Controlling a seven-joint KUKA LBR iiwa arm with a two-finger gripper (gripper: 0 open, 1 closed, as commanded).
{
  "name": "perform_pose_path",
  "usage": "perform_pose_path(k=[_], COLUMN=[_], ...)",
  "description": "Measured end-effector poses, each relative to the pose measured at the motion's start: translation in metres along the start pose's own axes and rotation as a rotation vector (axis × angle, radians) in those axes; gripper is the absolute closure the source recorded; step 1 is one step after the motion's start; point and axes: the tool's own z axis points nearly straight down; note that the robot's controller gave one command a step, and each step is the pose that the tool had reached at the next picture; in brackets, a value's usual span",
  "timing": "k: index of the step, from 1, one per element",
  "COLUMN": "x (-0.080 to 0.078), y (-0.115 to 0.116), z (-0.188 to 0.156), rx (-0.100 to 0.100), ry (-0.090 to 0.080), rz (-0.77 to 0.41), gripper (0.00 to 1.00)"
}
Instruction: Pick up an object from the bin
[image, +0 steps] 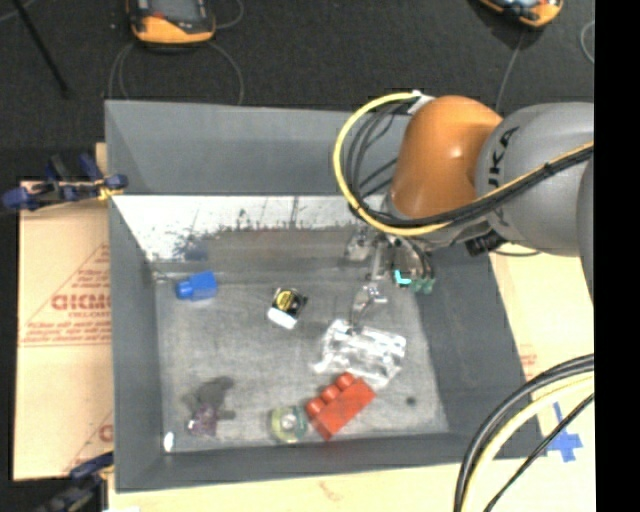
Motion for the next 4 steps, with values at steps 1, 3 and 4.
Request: perform_pose_path(k=[1, 3, 4], x=[0.041, 0.037, 0.038], y=[-0.020, -0.045, -0.048], z=[0.077, 0.055, 0.070], rx=[-0.003, -0.002, -0.004], ry=[-0.011, -0.010, -0.011], rz=[0.093, 0.318, 0.478], gripper=[0.00, 0.00, 0.00])
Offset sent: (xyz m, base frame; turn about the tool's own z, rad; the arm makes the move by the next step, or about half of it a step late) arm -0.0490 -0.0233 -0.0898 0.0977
